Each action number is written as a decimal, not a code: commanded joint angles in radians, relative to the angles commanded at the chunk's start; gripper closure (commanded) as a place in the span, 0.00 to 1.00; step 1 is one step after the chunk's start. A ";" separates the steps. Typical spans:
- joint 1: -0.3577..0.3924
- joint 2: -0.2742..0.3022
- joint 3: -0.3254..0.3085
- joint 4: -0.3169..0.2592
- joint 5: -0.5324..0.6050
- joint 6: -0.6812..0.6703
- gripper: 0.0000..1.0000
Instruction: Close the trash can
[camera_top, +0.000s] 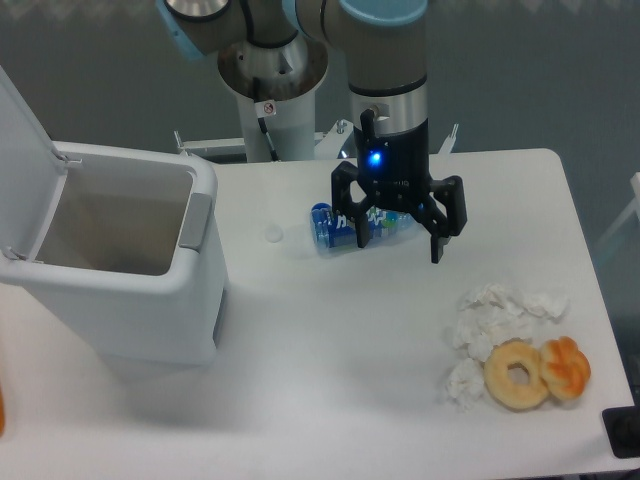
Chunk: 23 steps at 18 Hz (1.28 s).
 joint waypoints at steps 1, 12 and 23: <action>0.000 -0.002 0.000 0.000 0.002 0.000 0.00; 0.002 0.029 -0.080 0.000 0.043 -0.017 0.00; -0.001 0.060 -0.155 -0.015 0.048 -0.037 0.00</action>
